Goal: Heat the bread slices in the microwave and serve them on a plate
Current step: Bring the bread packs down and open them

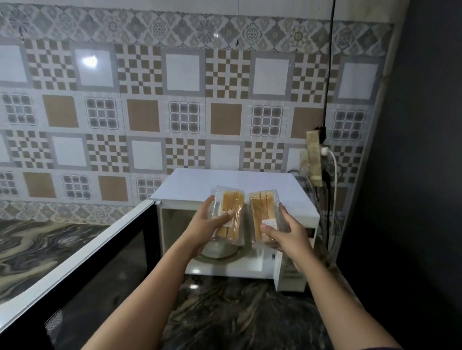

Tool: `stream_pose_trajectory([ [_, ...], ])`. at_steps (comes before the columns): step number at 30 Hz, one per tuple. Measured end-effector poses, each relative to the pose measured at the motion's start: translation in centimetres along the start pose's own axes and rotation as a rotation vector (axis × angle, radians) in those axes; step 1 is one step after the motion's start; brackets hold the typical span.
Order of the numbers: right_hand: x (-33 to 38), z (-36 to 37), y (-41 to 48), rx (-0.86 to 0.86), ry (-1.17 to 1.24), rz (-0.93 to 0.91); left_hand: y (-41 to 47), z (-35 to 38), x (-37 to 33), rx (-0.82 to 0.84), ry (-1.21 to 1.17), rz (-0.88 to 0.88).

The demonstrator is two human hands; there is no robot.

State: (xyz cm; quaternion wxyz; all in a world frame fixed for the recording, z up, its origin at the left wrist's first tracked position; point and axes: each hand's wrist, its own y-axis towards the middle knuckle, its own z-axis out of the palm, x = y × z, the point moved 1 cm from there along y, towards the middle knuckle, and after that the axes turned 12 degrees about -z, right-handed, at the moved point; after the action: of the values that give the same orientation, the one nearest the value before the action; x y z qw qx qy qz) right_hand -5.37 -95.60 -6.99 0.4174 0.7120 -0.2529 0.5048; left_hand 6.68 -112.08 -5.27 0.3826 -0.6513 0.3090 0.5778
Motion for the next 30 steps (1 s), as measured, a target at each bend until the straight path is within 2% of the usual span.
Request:
stream_pose_trajectory([
  [4,-2.0,0.3,-5.7,-0.040,-0.029,0.012,-3.7,-0.5,3.8,0.006,0.002,0.039],
  [8,-4.1,0.7,-10.9,-0.041,-0.014,0.042,-6.1,-0.8,8.5,-0.012,-0.024,-0.061],
  [15,-10.2,0.9,-16.2,-0.046,0.040,0.286,-5.9,-0.9,19.4,-0.096,-0.118,-0.311],
  [22,-14.8,0.8,-18.1,-0.052,-0.059,0.399,-6.4,1.7,23.5,-0.186,-0.076,-0.334],
  [24,-15.1,0.6,-18.2,-0.045,-0.120,0.390,-6.6,2.5,24.0,-0.211,-0.017,-0.311],
  [28,-15.4,-0.4,-17.9,0.038,-0.305,0.345,-6.2,2.7,24.5,-0.239,0.282,-0.222],
  [30,-15.6,-0.8,-17.6,0.051,-0.316,0.350,-5.7,2.6,24.6,-0.242,0.352,-0.248],
])
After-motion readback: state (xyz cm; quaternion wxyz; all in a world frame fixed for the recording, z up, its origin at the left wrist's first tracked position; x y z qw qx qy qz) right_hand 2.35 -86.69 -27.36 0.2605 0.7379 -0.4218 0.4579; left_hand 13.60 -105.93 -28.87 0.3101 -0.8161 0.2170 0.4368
